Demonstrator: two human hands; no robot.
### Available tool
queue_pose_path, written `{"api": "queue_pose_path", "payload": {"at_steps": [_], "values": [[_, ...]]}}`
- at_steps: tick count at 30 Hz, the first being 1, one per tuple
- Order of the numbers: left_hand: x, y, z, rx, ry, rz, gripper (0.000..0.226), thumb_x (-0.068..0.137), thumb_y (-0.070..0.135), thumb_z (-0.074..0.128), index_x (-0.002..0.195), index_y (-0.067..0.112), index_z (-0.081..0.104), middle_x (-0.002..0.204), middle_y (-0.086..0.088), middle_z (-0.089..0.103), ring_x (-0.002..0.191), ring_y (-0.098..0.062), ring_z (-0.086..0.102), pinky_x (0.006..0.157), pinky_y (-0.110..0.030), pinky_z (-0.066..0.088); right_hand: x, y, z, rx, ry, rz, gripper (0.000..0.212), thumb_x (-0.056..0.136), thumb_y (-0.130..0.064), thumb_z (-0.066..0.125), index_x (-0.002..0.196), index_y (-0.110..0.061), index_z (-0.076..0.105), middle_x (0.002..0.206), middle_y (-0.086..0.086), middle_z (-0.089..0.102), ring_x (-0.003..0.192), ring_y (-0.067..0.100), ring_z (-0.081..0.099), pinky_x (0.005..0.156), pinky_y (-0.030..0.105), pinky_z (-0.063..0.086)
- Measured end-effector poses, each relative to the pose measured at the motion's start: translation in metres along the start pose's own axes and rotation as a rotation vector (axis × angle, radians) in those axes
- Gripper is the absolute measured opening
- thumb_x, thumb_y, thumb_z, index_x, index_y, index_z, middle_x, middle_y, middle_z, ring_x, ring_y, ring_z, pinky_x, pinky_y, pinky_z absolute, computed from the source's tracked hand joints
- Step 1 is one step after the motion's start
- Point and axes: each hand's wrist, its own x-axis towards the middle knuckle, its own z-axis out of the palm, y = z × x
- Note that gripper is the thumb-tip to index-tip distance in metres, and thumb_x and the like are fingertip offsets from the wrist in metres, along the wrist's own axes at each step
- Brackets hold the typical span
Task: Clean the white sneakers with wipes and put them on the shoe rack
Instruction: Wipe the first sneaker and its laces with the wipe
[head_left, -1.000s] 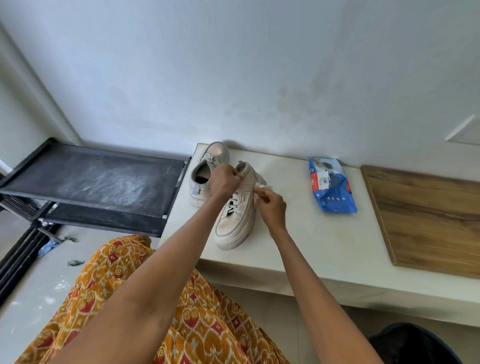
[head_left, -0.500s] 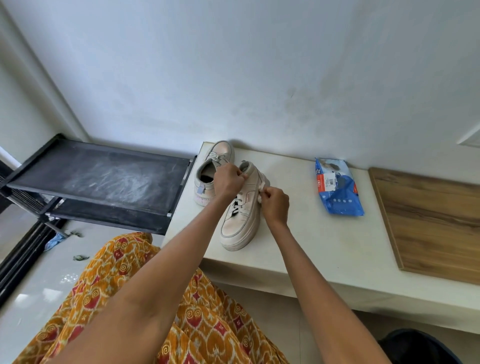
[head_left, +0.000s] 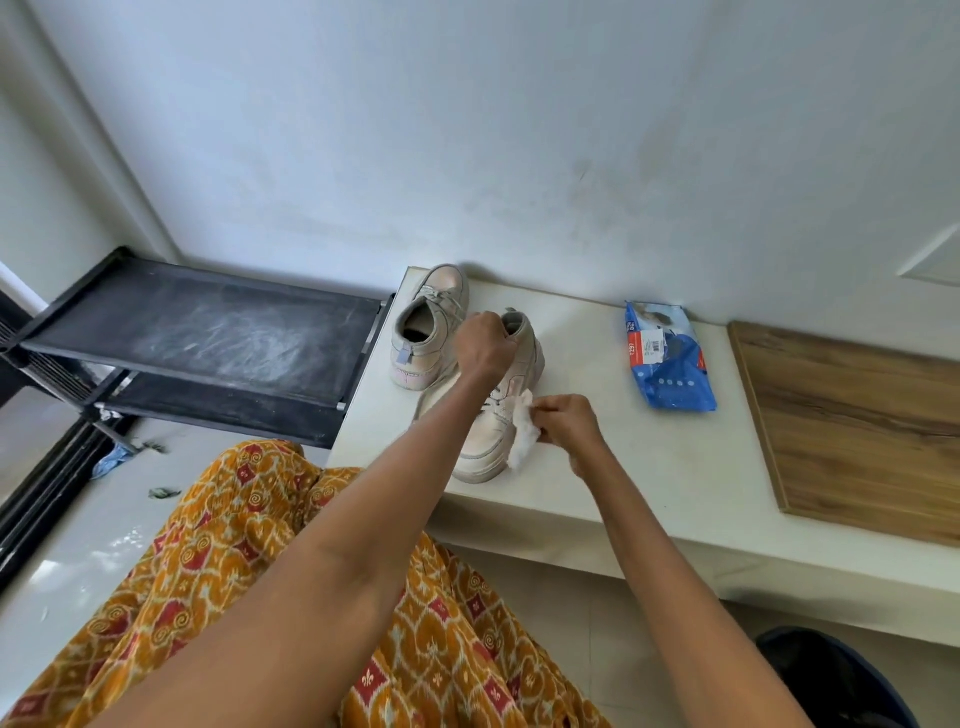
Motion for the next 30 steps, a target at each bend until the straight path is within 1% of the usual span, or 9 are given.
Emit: {"api": "queue_pose_path", "payload": {"at_steps": [4,7,10,12,16,20,23,27,30], "values": [[-0.003,0.004,0.003,0.022,-0.031,0.044,0.027,0.085,0.022,0.058,0.087,0.001,0.073,0.087,-0.021,0.069,0.084,-0.035,0.065,0.070,-0.035,0.049,0.023,-0.019,-0.010,0.261,0.271,0.035,0.015,0.088,-0.009,0.062,0.102,-0.006,0.068,0.094,0.011,0.066,0.084,0.021,0.063,0.075,0.033,0.056],[-0.006,0.007,0.007,0.039,-0.056,0.056,0.024,0.084,0.019,0.057,0.087,0.001,0.074,0.082,-0.019,0.069,0.081,-0.034,0.065,0.067,-0.034,0.049,0.045,-0.021,-0.002,0.279,0.384,0.028,0.022,0.091,-0.019,0.061,0.109,-0.008,0.066,0.094,0.001,0.064,0.090,0.017,0.062,0.081,0.030,0.054],[-0.010,0.010,0.010,0.051,-0.061,0.079,0.026,0.083,0.018,0.055,0.081,-0.002,0.072,0.071,-0.018,0.062,0.077,-0.034,0.065,0.064,-0.033,0.046,0.051,-0.011,0.015,0.113,0.287,-0.005,0.020,0.089,-0.006,0.048,0.091,-0.013,0.065,0.086,0.005,0.063,0.077,0.018,0.058,0.064,0.022,0.045],[-0.011,0.012,0.013,0.073,-0.065,0.092,0.025,0.082,0.016,0.054,0.080,-0.003,0.070,0.077,-0.021,0.065,0.078,-0.035,0.063,0.064,-0.034,0.044,0.045,-0.002,0.025,-0.031,0.305,-0.080,0.022,0.087,-0.002,0.042,0.080,-0.007,0.062,0.082,0.014,0.063,0.074,0.024,0.056,0.058,0.026,0.037],[-0.015,0.016,0.021,0.088,-0.053,0.101,0.024,0.082,0.012,0.049,0.079,-0.003,0.067,0.081,-0.021,0.066,0.079,-0.036,0.061,0.059,-0.031,0.035,0.005,0.028,0.041,-0.303,0.442,-0.240,0.023,0.092,-0.006,0.046,0.094,-0.003,0.068,0.093,0.017,0.063,0.085,0.029,0.059,0.067,0.025,0.038],[-0.017,0.014,0.024,0.100,-0.007,0.127,0.028,0.089,0.015,0.047,0.068,0.000,0.059,0.079,-0.021,0.064,0.075,-0.036,0.059,0.058,-0.031,0.034,-0.036,0.055,0.046,-0.407,0.331,-0.450,0.021,0.090,-0.007,0.057,0.108,-0.007,0.069,0.103,0.006,0.064,0.093,0.016,0.059,0.077,0.015,0.045],[-0.013,0.008,0.025,0.214,-0.072,0.235,0.022,0.088,0.013,0.053,0.088,-0.004,0.066,0.094,-0.018,0.062,0.089,-0.035,0.058,0.063,-0.035,0.038,-0.037,0.049,0.033,-0.397,0.259,-0.516,0.018,0.085,-0.004,0.063,0.100,-0.005,0.071,0.096,0.007,0.062,0.082,0.013,0.058,0.072,0.001,0.038],[0.000,-0.007,0.005,0.351,-0.307,0.504,0.021,0.084,0.015,0.061,0.098,0.002,0.067,0.105,-0.017,0.054,0.097,-0.033,0.054,0.078,-0.041,0.048,-0.005,0.023,0.010,-0.245,0.466,-0.337,0.013,0.086,-0.011,0.064,0.097,-0.010,0.069,0.091,0.010,0.068,0.082,0.025,0.063,0.064,0.021,0.042],[0.011,-0.023,-0.013,0.418,-0.435,0.701,0.023,0.084,0.012,0.062,0.106,0.009,0.068,0.108,-0.013,0.052,0.093,-0.027,0.056,0.081,-0.041,0.049,0.017,0.008,0.009,-0.357,0.529,-0.269,0.019,0.087,-0.022,0.063,0.105,-0.018,0.068,0.096,0.012,0.068,0.091,0.026,0.058,0.065,0.024,0.036]]}}
